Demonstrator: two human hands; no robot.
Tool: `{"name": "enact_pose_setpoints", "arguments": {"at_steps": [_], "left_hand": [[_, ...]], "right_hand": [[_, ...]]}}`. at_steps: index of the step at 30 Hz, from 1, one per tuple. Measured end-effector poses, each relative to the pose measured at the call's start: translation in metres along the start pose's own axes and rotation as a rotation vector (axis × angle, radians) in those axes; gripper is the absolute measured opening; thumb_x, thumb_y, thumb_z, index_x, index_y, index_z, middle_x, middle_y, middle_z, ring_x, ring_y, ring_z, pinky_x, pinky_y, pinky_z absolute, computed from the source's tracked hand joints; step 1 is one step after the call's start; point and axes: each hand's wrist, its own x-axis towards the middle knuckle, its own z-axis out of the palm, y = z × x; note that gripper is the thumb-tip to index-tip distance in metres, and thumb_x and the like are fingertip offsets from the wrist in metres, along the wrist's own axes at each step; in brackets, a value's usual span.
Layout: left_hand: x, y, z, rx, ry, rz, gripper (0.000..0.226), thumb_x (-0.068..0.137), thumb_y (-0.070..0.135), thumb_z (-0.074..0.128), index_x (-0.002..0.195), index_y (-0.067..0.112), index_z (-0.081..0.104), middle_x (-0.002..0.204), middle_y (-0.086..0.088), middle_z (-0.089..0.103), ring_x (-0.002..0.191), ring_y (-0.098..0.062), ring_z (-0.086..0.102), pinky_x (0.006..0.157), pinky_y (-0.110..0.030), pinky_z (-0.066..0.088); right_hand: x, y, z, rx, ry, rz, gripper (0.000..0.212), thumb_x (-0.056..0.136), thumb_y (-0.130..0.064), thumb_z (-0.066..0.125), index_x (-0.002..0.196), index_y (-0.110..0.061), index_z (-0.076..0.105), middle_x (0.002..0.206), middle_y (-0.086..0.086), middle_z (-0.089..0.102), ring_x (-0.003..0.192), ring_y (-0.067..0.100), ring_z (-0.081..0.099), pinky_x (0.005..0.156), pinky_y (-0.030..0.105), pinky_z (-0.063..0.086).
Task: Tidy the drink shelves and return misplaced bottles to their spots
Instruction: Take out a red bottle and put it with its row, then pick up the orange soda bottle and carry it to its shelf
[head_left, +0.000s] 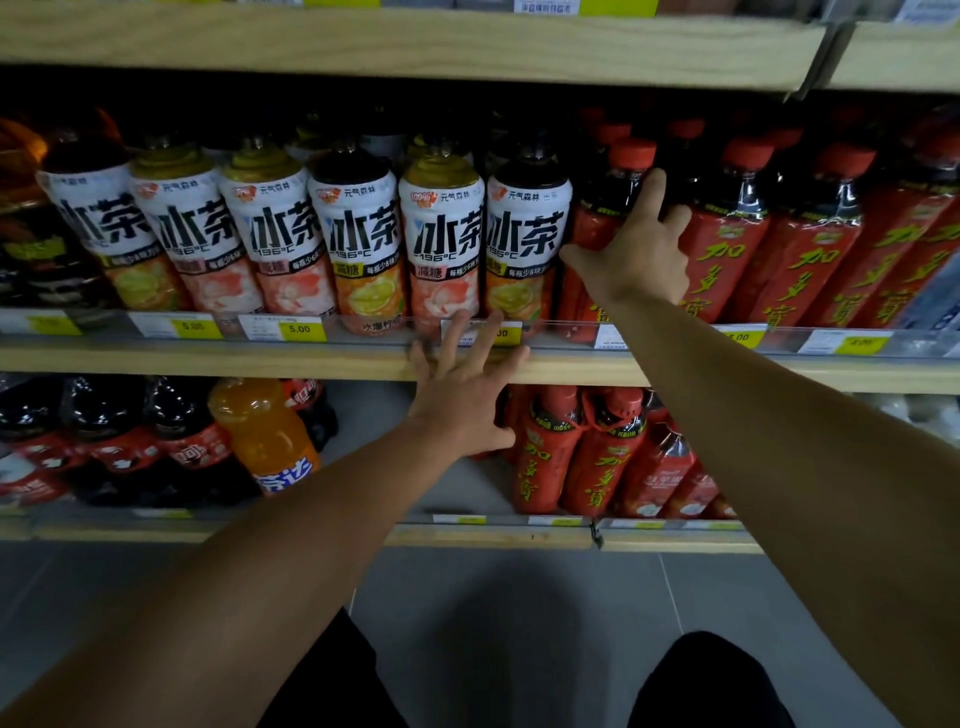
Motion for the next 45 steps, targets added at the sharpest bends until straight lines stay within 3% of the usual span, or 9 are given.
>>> {"name": "enact_pose_setpoints", "arguments": {"at_steps": [5, 10, 16, 25, 32, 40, 43, 45], "left_hand": [[0.0, 0.0, -0.001, -0.002, 0.0, -0.004, 0.11, 0.066, 0.063, 0.071, 0.151, 0.05, 0.002, 0.161, 0.007, -0.024, 0.144, -0.034, -0.029, 0.108, -0.077, 0.004], [0.0, 0.0, -0.002, -0.004, -0.012, -0.006, 0.11, 0.067, 0.063, 0.073, 0.152, 0.05, 0.004, 0.16, 0.007, -0.025, 0.144, -0.033, -0.029, 0.109, -0.076, 0.004], [-0.005, 0.001, -0.009, 0.017, -0.009, 0.004, 0.11, 0.069, 0.064, 0.074, 0.154, 0.047, 0.006, 0.162, 0.004, -0.023, 0.147, -0.035, -0.024, 0.109, -0.076, 0.006], [-0.014, 0.017, -0.01, -0.051, -0.007, -0.068, 0.098, 0.079, 0.047, 0.071, 0.156, 0.035, 0.011, 0.161, 0.003, -0.028, 0.146, -0.032, -0.028, 0.116, -0.068, 0.0], [-0.047, 0.019, 0.012, -0.108, 0.114, -0.095, 0.087, 0.085, 0.05, 0.063, 0.156, 0.024, 0.02, 0.162, -0.002, 0.013, 0.15, -0.029, 0.005, 0.117, -0.059, 0.013], [-0.109, -0.025, 0.035, -0.216, 0.073, -0.311, 0.086, 0.085, 0.052, 0.06, 0.157, 0.022, 0.022, 0.162, -0.006, 0.022, 0.148, -0.032, 0.018, 0.117, -0.055, 0.022], [-0.141, -0.05, 0.045, -0.234, 0.059, -0.4, 0.086, 0.086, 0.049, 0.064, 0.156, 0.021, 0.024, 0.161, -0.007, 0.026, 0.145, -0.033, 0.023, 0.116, -0.05, 0.024], [-0.163, -0.067, 0.049, -0.23, 0.061, -0.432, 0.085, 0.083, 0.052, 0.061, 0.154, 0.019, 0.03, 0.157, -0.009, 0.032, 0.142, -0.033, 0.03, 0.113, -0.055, 0.028]], "right_hand": [[0.001, 0.003, 0.0, -0.013, -0.035, 0.006, 0.113, 0.076, -0.054, 0.076, 0.157, -0.029, 0.002, 0.15, 0.01, 0.028, 0.112, 0.04, 0.058, 0.076, 0.039, 0.04], [0.001, 0.011, -0.01, -0.005, -0.1, -0.041, 0.115, 0.073, -0.052, 0.075, 0.156, -0.033, -0.003, 0.155, 0.006, 0.022, 0.12, 0.038, 0.054, 0.091, 0.048, 0.05], [-0.02, 0.037, -0.013, 0.043, -0.093, -0.169, 0.101, 0.074, -0.037, 0.074, 0.154, -0.025, 0.014, 0.152, 0.006, 0.025, 0.117, 0.04, 0.053, 0.089, 0.048, 0.052], [-0.064, 0.083, -0.008, -0.031, -0.245, -0.311, 0.081, 0.084, -0.036, 0.072, 0.15, -0.017, 0.029, 0.146, 0.007, 0.035, 0.13, 0.035, 0.041, 0.101, 0.045, 0.045], [-0.093, 0.107, 0.006, -0.057, -0.339, -0.426, 0.075, 0.085, -0.035, 0.069, 0.149, -0.017, 0.035, 0.149, 0.004, 0.036, 0.136, 0.031, 0.035, 0.108, 0.045, 0.039], [-0.137, 0.082, 0.054, -0.057, -0.56, -0.636, 0.077, 0.086, -0.034, 0.069, 0.151, -0.017, 0.033, 0.154, 0.006, 0.031, 0.139, 0.032, 0.031, 0.112, 0.041, 0.033], [-0.155, 0.068, 0.079, -0.041, -0.634, -0.66, 0.076, 0.087, -0.035, 0.069, 0.151, -0.018, 0.032, 0.154, 0.003, 0.029, 0.139, 0.031, 0.031, 0.107, 0.042, 0.039], [-0.169, 0.055, 0.095, -0.046, -0.678, -0.671, 0.074, 0.089, -0.037, 0.068, 0.15, -0.018, 0.032, 0.152, 0.002, 0.029, 0.136, 0.029, 0.032, 0.101, 0.042, 0.044]]}}
